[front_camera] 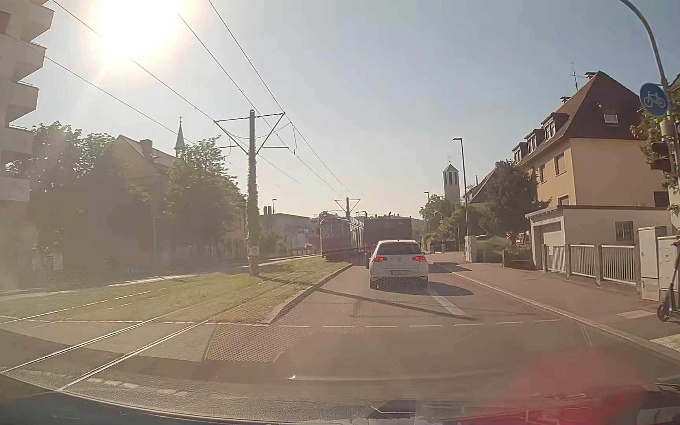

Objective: Follow the waypoints while adhering to traffic rules and regulations

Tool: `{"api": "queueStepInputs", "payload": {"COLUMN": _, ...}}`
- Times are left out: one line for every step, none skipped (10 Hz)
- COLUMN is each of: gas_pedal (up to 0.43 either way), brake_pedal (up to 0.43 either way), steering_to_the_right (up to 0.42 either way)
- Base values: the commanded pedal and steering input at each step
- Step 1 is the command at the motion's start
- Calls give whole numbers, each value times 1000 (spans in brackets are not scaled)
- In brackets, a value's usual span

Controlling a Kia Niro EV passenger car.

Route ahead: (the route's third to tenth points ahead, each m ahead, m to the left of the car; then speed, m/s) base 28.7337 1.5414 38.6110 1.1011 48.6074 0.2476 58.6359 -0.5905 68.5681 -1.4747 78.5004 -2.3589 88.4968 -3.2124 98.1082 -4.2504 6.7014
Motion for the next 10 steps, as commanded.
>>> {"api": "queueStepInputs", "payload": {"gas_pedal": 130, "brake_pedal": 0, "steering_to_the_right": 8}}
{"api": "queueStepInputs", "payload": {"gas_pedal": 130, "brake_pedal": 0, "steering_to_the_right": 8}}
{"api": "queueStepInputs", "payload": {"gas_pedal": 130, "brake_pedal": 0, "steering_to_the_right": 8}}
{"api": "queueStepInputs", "payload": {"gas_pedal": 130, "brake_pedal": 0, "steering_to_the_right": 8}}
{"api": "queueStepInputs", "payload": {"gas_pedal": 130, "brake_pedal": 0, "steering_to_the_right": 8}}
{"api": "queueStepInputs", "payload": {"gas_pedal": 130, "brake_pedal": 0, "steering_to_the_right": 8}}
{"api": "queueStepInputs", "payload": {"gas_pedal": 130, "brake_pedal": 0, "steering_to_the_right": 8}}
{"api": "queueStepInputs", "payload": {"gas_pedal": 130, "brake_pedal": 0, "steering_to_the_right": 9}}
{"api": "queueStepInputs", "payload": {"gas_pedal": 118, "brake_pedal": 0, "steering_to_the_right": 9}}
{"api": "queueStepInputs", "payload": {"gas_pedal": 118, "brake_pedal": 0, "steering_to_the_right": 9}}
